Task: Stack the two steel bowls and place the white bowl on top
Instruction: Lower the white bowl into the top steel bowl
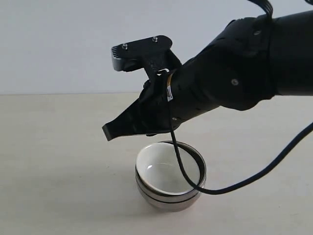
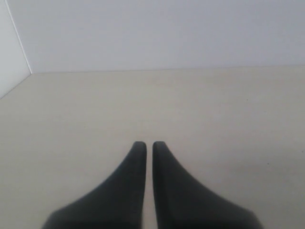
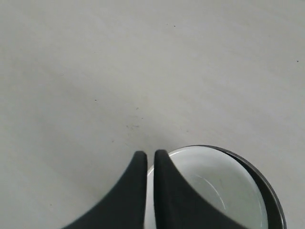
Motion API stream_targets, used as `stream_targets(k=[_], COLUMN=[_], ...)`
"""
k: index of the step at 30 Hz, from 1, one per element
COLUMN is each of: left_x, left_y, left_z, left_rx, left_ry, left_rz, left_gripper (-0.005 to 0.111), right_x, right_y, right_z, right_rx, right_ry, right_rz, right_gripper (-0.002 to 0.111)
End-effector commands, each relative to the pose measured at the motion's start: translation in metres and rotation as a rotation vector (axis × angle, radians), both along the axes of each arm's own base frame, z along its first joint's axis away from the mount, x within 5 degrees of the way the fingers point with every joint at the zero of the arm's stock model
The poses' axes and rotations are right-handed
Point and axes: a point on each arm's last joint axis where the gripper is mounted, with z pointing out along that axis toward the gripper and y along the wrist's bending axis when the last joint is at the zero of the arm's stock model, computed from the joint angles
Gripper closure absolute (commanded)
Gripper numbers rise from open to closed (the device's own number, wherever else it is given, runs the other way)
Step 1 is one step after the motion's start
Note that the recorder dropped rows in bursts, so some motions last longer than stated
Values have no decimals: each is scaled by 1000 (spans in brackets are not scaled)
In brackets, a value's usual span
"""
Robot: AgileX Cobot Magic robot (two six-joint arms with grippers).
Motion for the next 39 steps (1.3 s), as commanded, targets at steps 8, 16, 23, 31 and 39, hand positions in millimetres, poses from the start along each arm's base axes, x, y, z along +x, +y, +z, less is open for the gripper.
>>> stream_targets(k=[8,16,23,31,39], left_x=[0,0,0,0,0], left_y=[0,0,0,0,0], left_z=[-1,-1,-1,-1,-1], left_rx=[-13,-13,-13,-13,-13], left_ry=[-5,-5,-5,-5,-5], left_rz=[3,3,3,3,3], left_gripper=[103,103,103,103,103], right_x=[-1,-3,7,9,12], right_y=[-2,2,16,18,22], right_z=[-2,-32,-68,-92,-87], right_rx=[1,61,91,-3,19], right_ry=[-9,-8,-18,6,-16], right_rz=[10,26,51,88,92], right_gripper=[108,108,108,108,108])
